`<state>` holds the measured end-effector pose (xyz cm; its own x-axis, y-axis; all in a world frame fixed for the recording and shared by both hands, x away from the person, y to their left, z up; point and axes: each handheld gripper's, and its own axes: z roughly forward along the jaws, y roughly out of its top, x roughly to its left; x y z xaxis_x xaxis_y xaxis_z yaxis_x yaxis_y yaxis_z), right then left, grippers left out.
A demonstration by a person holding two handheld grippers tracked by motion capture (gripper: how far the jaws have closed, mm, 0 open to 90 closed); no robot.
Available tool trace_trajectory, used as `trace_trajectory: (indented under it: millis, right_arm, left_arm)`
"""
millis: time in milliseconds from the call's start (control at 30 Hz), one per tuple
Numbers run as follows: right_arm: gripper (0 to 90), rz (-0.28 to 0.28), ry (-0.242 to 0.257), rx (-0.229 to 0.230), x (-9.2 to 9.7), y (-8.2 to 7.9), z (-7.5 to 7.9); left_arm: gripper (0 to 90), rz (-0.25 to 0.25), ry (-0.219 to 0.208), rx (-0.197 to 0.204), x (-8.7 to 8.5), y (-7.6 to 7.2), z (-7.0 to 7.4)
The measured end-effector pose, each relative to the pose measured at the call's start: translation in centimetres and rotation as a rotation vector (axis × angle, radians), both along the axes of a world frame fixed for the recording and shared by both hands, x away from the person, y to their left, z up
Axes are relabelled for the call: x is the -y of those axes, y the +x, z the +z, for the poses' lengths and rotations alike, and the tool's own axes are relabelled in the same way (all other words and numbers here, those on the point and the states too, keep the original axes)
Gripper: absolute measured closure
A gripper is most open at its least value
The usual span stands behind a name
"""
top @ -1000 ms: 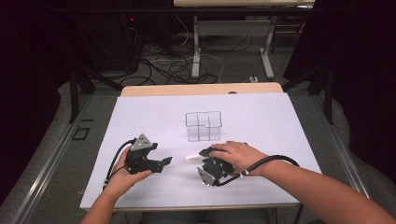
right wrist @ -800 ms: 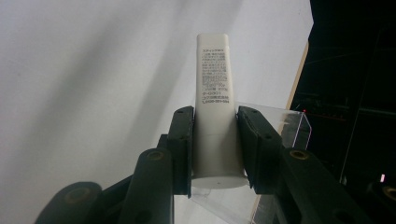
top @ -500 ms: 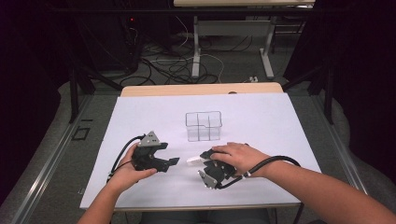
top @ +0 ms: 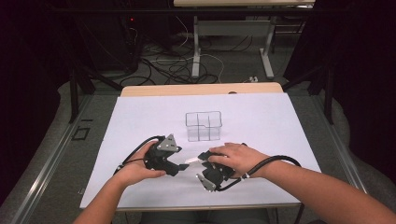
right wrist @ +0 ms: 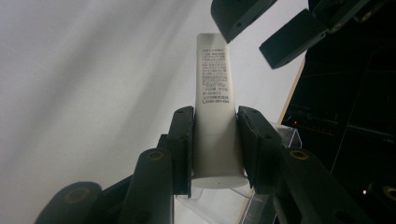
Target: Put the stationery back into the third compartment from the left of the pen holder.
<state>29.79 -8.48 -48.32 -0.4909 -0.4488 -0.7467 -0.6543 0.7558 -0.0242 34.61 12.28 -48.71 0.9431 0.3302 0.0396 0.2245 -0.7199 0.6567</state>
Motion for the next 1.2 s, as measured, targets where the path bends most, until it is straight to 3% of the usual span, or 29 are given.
trace_trajectory:
  millis: [167,300,667,1200]
  right_arm:
    - [67.1,0.01,-0.009,0.016,0.1,-0.1,-0.1]
    - [67.1,0.018,-0.017,0.025,0.2,-0.1,-0.3]
    - [67.1,0.053,-0.023,0.054,-0.2,-0.2,-0.7]
    - [67.0,0.075,-0.034,0.058,-0.8,-0.3,-1.1]
  left_arm:
    - [36.5,-0.073,0.032,0.019,1.0,0.4,0.0]
    - [37.8,-0.103,0.046,-0.002,1.6,0.6,-0.2]
    - [48.7,-0.138,0.062,-0.044,2.9,1.1,-0.5]
    - [60.3,-0.169,0.117,-0.032,4.2,0.8,-0.9]
